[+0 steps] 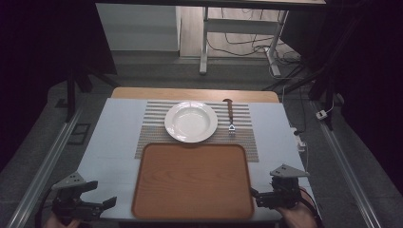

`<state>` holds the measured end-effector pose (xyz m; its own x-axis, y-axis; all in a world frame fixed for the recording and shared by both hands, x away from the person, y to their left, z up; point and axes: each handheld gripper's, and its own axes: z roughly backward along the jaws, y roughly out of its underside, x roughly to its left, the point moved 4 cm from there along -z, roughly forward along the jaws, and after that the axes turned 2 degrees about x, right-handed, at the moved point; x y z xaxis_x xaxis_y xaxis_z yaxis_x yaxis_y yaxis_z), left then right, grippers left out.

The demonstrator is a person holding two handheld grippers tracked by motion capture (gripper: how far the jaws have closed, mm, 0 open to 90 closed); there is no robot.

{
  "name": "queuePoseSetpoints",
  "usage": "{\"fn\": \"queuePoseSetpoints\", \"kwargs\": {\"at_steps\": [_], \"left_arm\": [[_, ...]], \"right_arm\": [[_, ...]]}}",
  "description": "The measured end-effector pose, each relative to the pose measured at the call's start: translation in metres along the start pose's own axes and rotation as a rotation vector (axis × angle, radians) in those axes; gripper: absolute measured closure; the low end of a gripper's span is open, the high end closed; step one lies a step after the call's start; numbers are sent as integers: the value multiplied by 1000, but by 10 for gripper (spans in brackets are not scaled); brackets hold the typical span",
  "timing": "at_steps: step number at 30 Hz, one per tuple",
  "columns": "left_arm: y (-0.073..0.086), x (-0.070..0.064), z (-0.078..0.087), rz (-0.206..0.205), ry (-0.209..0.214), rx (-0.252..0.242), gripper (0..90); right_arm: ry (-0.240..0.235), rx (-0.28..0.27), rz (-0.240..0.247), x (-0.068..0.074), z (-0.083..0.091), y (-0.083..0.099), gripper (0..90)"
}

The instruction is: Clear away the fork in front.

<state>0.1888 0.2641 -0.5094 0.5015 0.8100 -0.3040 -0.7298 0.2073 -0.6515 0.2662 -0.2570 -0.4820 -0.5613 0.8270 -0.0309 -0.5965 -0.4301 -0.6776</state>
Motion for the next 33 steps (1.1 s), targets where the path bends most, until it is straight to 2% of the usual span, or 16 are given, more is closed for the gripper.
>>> {"fn": "queuePoseSetpoints", "kwargs": {"at_steps": [12, 19, 26, 33], "left_arm": [[0, 0, 0, 0, 4, 0, 0], [0, 0, 0, 2, 8, -1, 0], [0, 1, 0, 3, 7, -2, 0], [0, 1, 0, 6, 5, -2, 0]], "right_arm": [[-40, -1, 29, 5, -7, -7, 0], [-73, 16, 66, 9, -12, -13, 0], [-72, 50, 106, 17, -21, -19, 0], [-57, 67, 138, 18, -30, -22, 0]]}}
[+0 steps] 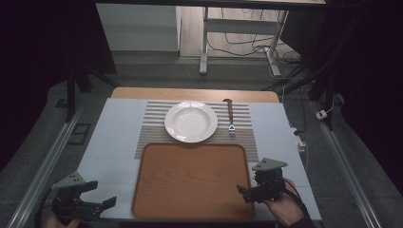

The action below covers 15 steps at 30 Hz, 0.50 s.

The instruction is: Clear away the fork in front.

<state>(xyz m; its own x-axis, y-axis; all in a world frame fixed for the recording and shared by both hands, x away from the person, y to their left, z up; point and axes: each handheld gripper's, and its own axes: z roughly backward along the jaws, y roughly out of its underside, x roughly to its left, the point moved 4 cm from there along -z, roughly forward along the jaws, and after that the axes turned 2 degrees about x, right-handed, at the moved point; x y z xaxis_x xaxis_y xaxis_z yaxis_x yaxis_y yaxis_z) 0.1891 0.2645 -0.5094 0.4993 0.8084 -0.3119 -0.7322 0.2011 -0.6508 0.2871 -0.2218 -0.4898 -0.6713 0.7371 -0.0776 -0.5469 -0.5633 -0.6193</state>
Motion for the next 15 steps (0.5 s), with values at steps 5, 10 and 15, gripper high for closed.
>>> {"fn": "queuePoseSetpoints", "kwargs": {"at_steps": [5, 10, 15], "left_arm": [[0, 0, 0, 1, 2, 0, 0], [0, 0, 0, -3, -1, 4, 0], [0, 0, -1, -5, -1, 8, 0]], "right_arm": [[10, 30, 19, -1, -8, -5, 0], [16, 42, 27, -1, -15, -13, 0], [38, 61, 63, -2, -24, -20, 0]]}}
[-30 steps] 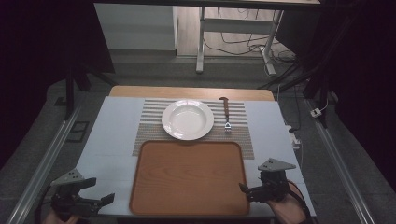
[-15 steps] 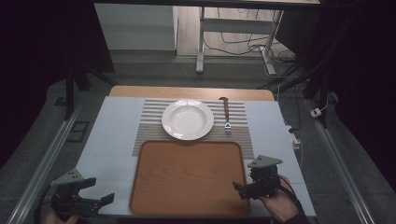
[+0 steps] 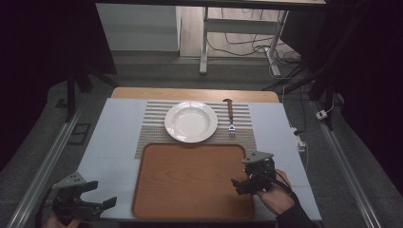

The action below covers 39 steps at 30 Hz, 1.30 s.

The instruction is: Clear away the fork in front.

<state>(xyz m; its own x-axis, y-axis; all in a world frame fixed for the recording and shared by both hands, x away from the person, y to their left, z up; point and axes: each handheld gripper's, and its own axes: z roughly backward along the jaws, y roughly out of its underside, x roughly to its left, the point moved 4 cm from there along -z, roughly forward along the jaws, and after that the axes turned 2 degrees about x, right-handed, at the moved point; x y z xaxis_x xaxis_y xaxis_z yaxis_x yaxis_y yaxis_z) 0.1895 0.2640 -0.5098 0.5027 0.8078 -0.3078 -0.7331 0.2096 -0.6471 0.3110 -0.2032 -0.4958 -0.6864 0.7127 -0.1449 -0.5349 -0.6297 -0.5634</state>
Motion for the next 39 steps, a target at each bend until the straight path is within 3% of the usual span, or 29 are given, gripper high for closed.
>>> {"fn": "queuePoseSetpoints", "kwargs": {"at_steps": [16, 27, 39], "left_arm": [[0, 0, 0, 2, 1, 4, 0], [0, 1, -1, 4, 5, 3, 0], [0, 0, -1, 2, 9, 9, 0]], "right_arm": [[96, 40, 168, 0, -26, -29, 0], [193, 74, 285, -18, -51, -49, 0], [254, 145, 334, -42, -72, -63, 0]]}}
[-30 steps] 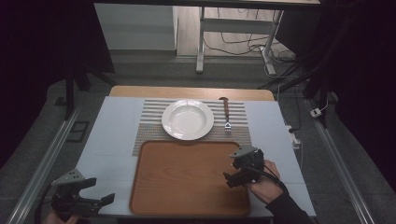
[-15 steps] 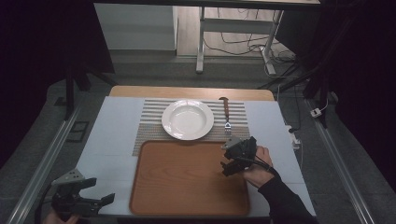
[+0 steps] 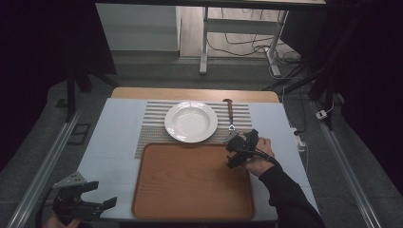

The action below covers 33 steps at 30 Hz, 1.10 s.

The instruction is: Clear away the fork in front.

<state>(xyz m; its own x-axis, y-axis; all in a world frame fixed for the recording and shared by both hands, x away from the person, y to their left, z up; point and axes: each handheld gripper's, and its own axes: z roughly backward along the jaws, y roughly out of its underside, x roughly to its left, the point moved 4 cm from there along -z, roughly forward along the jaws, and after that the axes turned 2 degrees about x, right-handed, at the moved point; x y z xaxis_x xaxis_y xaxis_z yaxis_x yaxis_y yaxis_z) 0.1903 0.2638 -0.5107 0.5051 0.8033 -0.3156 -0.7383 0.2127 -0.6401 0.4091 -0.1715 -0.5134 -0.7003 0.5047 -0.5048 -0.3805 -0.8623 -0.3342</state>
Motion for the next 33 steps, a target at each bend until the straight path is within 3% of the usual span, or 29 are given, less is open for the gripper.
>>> {"fn": "queuePoseSetpoints", "kwargs": {"at_steps": [12, 15, 17, 22, 24, 30, 31, 32, 33], "left_arm": [[0, 1, 0, 2, 2, 0, 0], [0, 1, 0, 3, 3, 0, 0], [0, 1, 0, 3, 2, 1, 0], [0, 1, 0, 3, 3, 2, 0], [0, 1, 0, 3, 3, 3, 0], [0, 0, 0, 1, 5, 6, 0], [0, 0, 0, 0, 4, 7, 0], [0, 0, -1, 0, 3, 7, 0], [0, 0, -1, -1, 3, 8, 0]], "right_arm": [[101, 43, 72, -30, -22, -18, 3], [95, 38, 61, -35, -26, -24, 40], [104, 43, 82, -37, -30, -28, 75], [104, 77, 152, -37, -43, -33, 238], [127, 99, 219, -35, -49, -33, 281], [159, 143, 334, -26, -64, -31, 558], [140, 129, 308, -22, -66, -31, 596], [175, 140, 346, -23, -66, -31, 654], [166, 130, 353, -22, -69, -31, 693]]}}
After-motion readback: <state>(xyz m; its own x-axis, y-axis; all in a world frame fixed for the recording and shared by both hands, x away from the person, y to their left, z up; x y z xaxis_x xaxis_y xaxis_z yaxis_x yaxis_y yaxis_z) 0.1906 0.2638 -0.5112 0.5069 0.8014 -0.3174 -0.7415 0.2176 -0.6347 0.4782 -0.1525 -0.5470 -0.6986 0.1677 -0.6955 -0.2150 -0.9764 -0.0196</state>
